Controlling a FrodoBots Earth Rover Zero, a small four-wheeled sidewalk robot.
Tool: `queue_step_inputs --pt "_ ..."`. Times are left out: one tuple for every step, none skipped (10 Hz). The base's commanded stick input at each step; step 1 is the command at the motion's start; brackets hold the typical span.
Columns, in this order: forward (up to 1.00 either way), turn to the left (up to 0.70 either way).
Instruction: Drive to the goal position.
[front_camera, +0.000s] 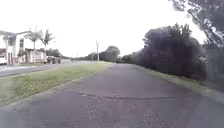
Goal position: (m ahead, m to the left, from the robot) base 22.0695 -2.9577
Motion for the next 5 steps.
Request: queue_step_inputs --pt "0.06 0.00" --pt "0.06 0.00" --pt "0.05 0.00" --pt "0.05 0.00" --pt "0.05 0.00"
